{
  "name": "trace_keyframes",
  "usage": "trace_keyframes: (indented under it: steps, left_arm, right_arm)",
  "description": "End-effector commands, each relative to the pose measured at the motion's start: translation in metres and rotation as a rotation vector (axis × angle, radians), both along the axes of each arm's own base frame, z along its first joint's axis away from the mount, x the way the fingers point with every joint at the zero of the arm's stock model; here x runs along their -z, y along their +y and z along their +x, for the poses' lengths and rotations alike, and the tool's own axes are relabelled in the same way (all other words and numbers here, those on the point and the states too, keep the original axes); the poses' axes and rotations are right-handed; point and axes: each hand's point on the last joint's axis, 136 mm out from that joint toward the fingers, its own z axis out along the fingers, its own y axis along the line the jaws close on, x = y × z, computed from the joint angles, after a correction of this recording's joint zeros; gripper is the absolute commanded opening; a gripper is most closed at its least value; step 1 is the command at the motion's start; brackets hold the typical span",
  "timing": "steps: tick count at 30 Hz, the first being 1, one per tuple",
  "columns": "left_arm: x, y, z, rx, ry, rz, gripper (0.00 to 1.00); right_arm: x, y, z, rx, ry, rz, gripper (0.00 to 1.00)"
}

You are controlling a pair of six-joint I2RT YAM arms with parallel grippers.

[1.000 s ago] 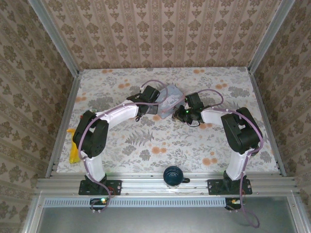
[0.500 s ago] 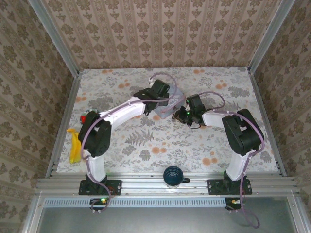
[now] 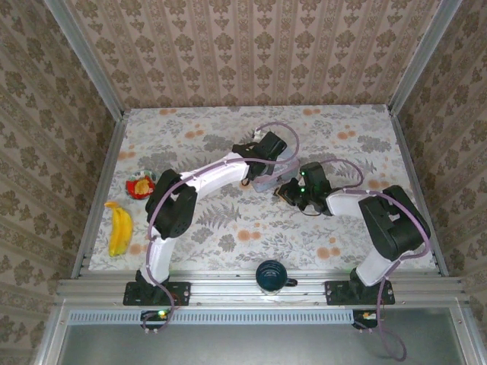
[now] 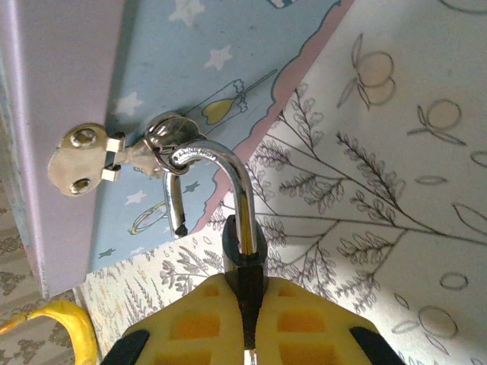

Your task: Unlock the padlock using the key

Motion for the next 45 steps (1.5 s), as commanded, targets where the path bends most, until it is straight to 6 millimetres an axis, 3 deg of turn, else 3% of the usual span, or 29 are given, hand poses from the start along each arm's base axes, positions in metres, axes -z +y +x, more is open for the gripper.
trace_keyframes:
  steps: [1, 17, 45]
  left_arm:
    - [0.011, 0.013, -0.008, -0.015, 0.027, 0.036, 0.99]
    - [0.037, 0.027, -0.028, -0.025, 0.074, 0.024, 0.98]
    - [0.035, 0.029, -0.03, -0.023, 0.069, 0.001, 0.98]
  right_arm:
    - [-0.01, -0.003, 0.004, 0.039, -0.039, 0.008, 0.0]
    - [-0.005, 0.0, 0.029, 0.12, -0.075, 0.063, 0.0]
    - [-0.015, -0.015, 0.05, 0.204, -0.121, 0.064, 0.0]
